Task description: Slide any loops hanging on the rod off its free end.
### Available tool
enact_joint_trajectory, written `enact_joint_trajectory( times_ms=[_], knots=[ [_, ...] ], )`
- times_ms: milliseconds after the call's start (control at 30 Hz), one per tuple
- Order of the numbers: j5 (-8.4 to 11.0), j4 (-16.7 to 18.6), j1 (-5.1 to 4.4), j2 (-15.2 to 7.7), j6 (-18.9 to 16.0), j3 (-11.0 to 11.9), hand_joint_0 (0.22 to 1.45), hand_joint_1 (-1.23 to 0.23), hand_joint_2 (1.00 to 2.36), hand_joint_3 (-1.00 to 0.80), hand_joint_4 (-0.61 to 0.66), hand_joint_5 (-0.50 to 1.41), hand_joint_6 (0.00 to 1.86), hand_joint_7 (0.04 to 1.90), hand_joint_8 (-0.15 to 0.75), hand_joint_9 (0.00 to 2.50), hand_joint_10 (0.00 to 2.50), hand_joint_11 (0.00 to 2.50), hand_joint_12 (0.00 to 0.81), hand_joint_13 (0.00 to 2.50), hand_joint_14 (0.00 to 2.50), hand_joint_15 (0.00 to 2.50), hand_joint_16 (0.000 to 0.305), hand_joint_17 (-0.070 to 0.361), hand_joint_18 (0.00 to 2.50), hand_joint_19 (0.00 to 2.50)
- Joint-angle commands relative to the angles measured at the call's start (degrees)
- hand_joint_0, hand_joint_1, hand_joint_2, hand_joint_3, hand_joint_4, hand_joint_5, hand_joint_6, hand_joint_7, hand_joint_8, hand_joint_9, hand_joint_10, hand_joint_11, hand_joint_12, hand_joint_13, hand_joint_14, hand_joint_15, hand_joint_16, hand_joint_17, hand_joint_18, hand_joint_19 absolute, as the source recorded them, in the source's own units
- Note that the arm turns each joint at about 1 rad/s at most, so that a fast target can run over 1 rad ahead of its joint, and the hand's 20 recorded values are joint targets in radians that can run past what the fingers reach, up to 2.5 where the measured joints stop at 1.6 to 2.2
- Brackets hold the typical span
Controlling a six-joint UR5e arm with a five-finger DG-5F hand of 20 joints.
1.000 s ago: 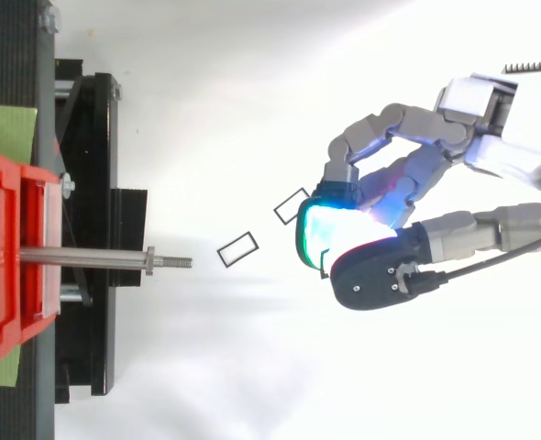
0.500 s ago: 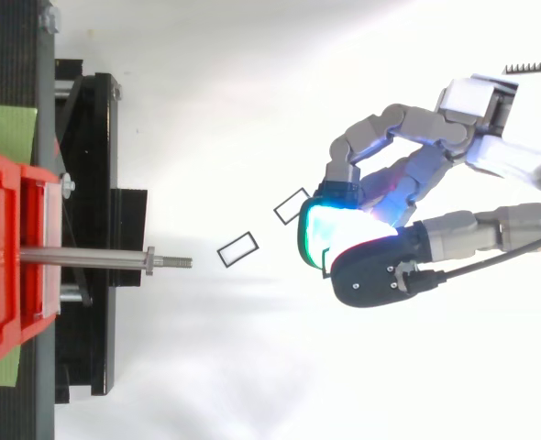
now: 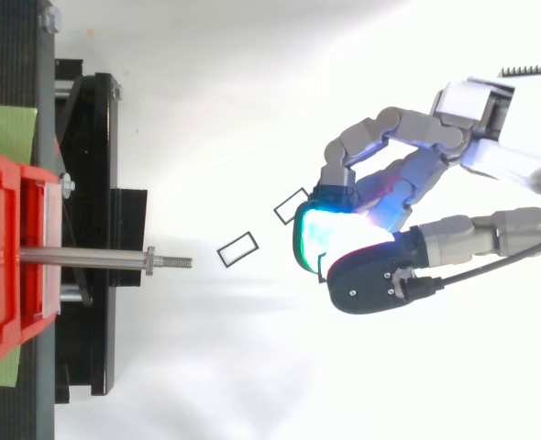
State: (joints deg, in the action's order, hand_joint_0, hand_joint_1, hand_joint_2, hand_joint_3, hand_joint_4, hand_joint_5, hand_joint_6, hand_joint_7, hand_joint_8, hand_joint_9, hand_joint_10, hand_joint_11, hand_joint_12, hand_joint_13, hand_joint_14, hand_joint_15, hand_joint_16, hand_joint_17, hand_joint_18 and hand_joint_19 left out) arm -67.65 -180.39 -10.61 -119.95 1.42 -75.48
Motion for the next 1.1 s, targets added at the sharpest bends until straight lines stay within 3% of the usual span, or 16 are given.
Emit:
enact_joint_trajectory(
  times_ms=[0,133,233,300,500,700,1067],
  knots=[
    [-0.02,1.0,-0.03,0.0,0.7,-0.9,0.59,-0.72,1.02,-0.20,0.00,-0.07,0.87,1.04,0.278,1.22,0.02,0.47,0.362,0.73,0.01,0.31,0.051,0.116,0.66,0.40],
    [-0.02,5.0,-0.29,0.0,0.8,-4.1,0.59,-0.72,1.01,-0.20,0.00,-0.07,0.87,1.04,0.279,1.22,0.02,0.47,0.364,0.74,0.01,0.31,0.052,0.117,0.66,0.39],
    [0.06,7.7,-0.38,0.0,1.0,-4.6,0.60,-0.72,1.01,-0.20,0.00,-0.07,0.87,1.04,0.282,1.22,0.02,0.47,0.364,0.73,0.01,0.31,0.052,0.116,0.66,0.40],
    [0.06,8.0,-0.47,0.1,1.2,-4.6,0.60,-0.72,1.01,-0.20,0.00,-0.07,0.87,1.04,0.282,1.22,0.02,0.47,0.363,0.73,0.01,0.31,0.052,0.117,0.66,0.40],
    [0.06,8.5,-0.91,0.1,6.8,-4.6,0.60,-0.72,1.01,-0.21,0.00,-0.07,0.87,1.05,0.283,1.22,0.02,0.48,0.363,0.73,0.01,0.31,0.051,0.116,0.65,0.39],
    [0.06,8.4,-0.91,0.1,9.1,-4.6,0.60,-0.71,1.01,-0.21,0.00,-0.07,0.87,1.04,0.280,1.22,0.02,0.48,0.362,0.73,0.01,0.31,0.051,0.115,0.65,0.39],
    [0.06,8.4,-0.91,0.0,9.4,-4.6,0.60,-0.71,1.01,-0.21,0.00,-0.08,0.87,1.03,0.280,1.22,0.02,0.47,0.357,0.73,0.01,0.31,0.051,0.114,0.64,0.38]
  ],
)
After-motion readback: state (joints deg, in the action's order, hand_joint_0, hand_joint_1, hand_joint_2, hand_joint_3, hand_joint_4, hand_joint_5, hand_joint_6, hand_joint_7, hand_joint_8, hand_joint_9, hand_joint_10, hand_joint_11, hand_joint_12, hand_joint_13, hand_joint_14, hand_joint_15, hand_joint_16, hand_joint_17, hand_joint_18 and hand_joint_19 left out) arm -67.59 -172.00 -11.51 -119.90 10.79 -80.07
